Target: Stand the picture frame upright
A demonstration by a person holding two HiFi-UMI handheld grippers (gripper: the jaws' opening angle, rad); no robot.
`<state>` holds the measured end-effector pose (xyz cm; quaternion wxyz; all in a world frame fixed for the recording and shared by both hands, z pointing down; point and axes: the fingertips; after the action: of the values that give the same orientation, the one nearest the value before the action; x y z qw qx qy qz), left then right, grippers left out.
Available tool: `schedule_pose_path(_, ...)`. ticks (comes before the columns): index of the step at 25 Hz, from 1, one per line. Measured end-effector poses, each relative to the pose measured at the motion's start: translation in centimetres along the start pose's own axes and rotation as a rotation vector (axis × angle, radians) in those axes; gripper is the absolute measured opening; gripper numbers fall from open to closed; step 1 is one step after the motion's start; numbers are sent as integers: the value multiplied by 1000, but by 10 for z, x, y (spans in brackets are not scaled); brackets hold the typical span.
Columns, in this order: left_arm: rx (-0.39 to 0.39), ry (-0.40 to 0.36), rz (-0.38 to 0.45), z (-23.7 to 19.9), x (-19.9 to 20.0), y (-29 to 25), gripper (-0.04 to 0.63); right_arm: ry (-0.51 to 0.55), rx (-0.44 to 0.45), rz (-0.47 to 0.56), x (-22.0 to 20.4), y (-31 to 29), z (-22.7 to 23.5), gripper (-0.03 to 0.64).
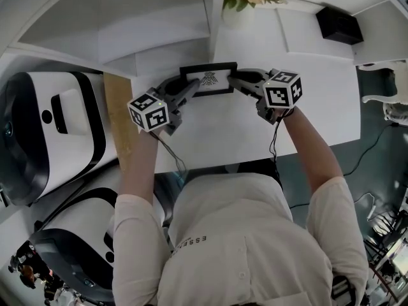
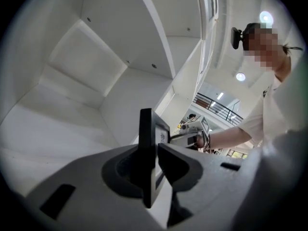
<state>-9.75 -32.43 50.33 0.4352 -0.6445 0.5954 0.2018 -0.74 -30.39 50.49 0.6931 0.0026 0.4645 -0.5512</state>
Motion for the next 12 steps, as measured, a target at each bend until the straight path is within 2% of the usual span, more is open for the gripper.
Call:
schedule_pose_path(4, 15, -11, 17, -13, 1, -2, 75, 21, -57, 15, 5, -9, 10, 84)
schedule_pose_path(9, 34, -95, 26, -22, 6, -6, 80, 96, -157, 42, 14, -13, 20, 83)
schedule_pose_path(12, 57, -145, -8, -29, 5, -9, 84, 148, -223, 41, 16, -16, 27, 84)
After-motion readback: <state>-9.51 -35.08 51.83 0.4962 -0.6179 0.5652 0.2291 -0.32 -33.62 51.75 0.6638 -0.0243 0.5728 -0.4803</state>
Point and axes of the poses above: the fingertips, and each gripper's own axes: y backward along the fingers, z to its right, x out of its top, and after that the axes turned 8 degrees about -z, right-handed
